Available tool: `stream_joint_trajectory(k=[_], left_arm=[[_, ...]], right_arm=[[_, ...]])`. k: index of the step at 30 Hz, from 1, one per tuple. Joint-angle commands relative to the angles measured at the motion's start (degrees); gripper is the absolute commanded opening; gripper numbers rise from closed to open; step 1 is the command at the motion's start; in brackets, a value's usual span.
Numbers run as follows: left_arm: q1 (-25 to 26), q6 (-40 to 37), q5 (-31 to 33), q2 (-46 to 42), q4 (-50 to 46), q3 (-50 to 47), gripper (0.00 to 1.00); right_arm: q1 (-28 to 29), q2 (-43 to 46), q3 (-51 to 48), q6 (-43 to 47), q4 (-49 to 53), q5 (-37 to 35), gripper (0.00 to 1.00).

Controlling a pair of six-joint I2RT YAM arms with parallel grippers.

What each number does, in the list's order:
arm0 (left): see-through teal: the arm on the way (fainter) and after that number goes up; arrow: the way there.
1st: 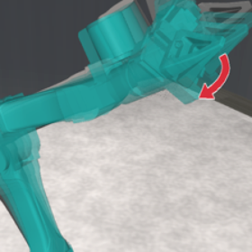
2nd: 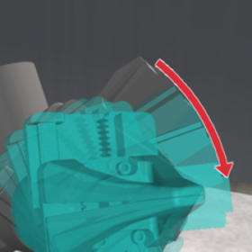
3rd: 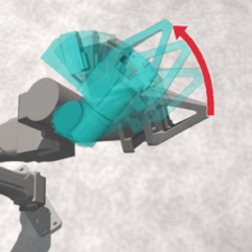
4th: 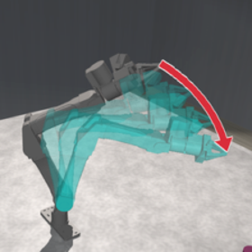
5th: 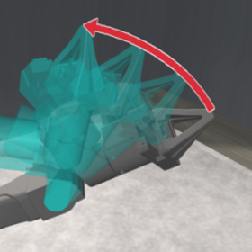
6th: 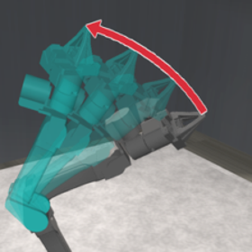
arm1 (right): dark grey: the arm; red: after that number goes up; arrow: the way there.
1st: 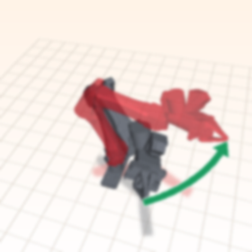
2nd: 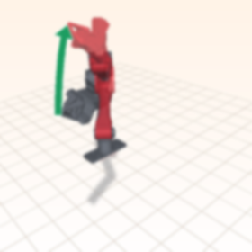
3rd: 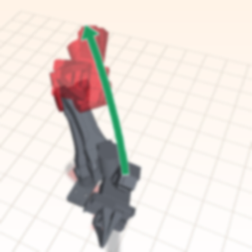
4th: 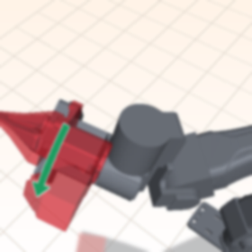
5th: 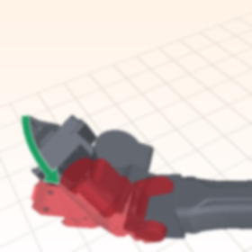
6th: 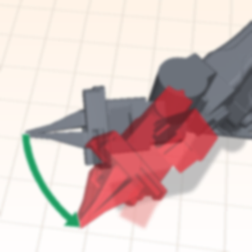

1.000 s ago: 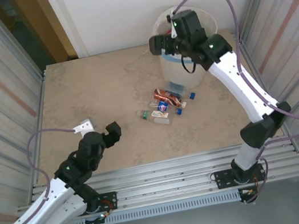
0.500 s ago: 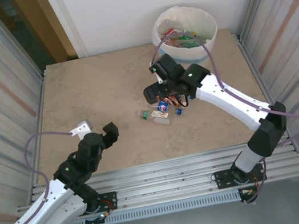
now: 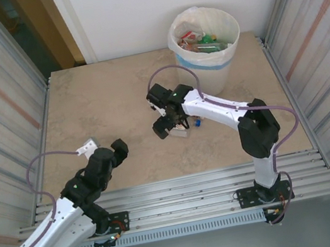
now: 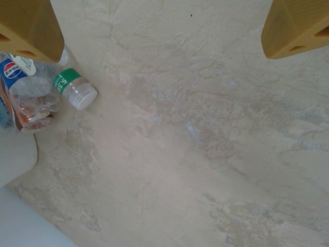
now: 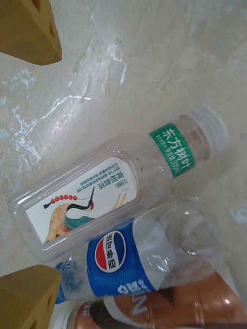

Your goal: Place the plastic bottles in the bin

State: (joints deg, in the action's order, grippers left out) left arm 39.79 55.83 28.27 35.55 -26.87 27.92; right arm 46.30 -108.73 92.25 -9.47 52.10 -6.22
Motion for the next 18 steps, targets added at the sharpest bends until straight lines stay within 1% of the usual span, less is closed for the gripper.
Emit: stream_joint_trajectory(k=[1,5,18], left_arm=[[-0.59,1.45,0.26,-0.64,-0.75,-0.46,0.99],[-0.61,1.80,0.21,-0.83,-0.57,-1.02,0.99],[-1.11,2.01,-0.33,-0.66,-0.03,-1.74,0.99]], right_arm=[[0.59,-1.83,1.72,2.92,1.29,-0.90,0.99],[0.64,-3.87,1.82,3.39,1.11,-1.67,1.00],[0.71,-8.80,2.30,3.73,0.72,-2.44,0.97]])
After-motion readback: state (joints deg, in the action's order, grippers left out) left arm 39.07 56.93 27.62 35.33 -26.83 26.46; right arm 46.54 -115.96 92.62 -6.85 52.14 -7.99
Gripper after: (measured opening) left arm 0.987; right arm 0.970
